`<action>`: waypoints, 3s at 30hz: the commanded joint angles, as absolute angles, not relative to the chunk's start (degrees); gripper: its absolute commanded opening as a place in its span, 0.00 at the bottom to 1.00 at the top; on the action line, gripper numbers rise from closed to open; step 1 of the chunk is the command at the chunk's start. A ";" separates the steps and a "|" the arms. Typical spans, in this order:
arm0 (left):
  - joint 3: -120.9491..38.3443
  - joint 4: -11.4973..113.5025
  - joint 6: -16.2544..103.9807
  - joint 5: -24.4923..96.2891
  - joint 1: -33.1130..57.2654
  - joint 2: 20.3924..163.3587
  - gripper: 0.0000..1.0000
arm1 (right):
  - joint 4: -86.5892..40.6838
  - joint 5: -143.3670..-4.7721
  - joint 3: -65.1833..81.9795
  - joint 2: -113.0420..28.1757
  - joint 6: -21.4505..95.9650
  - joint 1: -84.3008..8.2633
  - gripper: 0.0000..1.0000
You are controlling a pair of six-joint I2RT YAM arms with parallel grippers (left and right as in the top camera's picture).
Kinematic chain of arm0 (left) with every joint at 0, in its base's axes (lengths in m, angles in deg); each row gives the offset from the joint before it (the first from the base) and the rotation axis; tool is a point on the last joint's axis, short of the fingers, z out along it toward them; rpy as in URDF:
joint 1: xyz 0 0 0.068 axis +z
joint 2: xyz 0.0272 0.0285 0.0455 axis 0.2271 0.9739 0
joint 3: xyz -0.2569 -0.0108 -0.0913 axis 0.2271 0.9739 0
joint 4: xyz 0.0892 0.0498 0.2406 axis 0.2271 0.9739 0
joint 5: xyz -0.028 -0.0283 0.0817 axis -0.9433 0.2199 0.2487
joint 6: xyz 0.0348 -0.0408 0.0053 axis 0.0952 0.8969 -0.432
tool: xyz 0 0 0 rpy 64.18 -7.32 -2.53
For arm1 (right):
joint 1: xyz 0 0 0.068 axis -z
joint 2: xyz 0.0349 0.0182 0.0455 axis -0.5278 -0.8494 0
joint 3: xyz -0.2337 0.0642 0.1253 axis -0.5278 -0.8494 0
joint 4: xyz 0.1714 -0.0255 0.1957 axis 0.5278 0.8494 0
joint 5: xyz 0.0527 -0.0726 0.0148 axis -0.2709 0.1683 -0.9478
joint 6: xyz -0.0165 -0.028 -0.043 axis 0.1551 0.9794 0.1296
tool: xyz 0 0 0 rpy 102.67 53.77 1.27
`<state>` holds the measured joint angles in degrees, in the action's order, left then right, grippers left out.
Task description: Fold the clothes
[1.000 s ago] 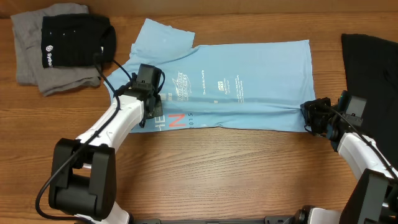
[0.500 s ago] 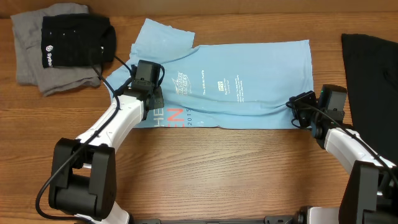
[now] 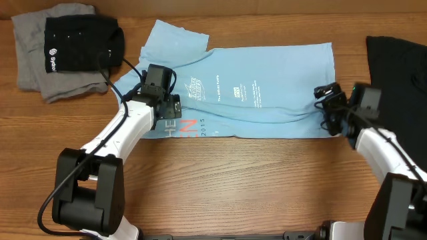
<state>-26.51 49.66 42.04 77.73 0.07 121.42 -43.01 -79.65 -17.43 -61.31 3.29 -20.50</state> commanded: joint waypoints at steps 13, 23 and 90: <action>-29.72 49.61 48.40 60.12 0.42 129.72 0.83 | -31.14 -81.10 -7.55 -61.42 9.96 -23.12 1.00; -29.74 43.65 48.55 59.42 0.48 130.84 0.79 | -28.89 -78.06 -7.70 -61.42 11.16 -23.17 1.00; -33.04 18.42 43.02 56.40 0.24 136.45 0.81 | -25.21 -73.53 -7.77 -61.44 11.16 -23.19 0.91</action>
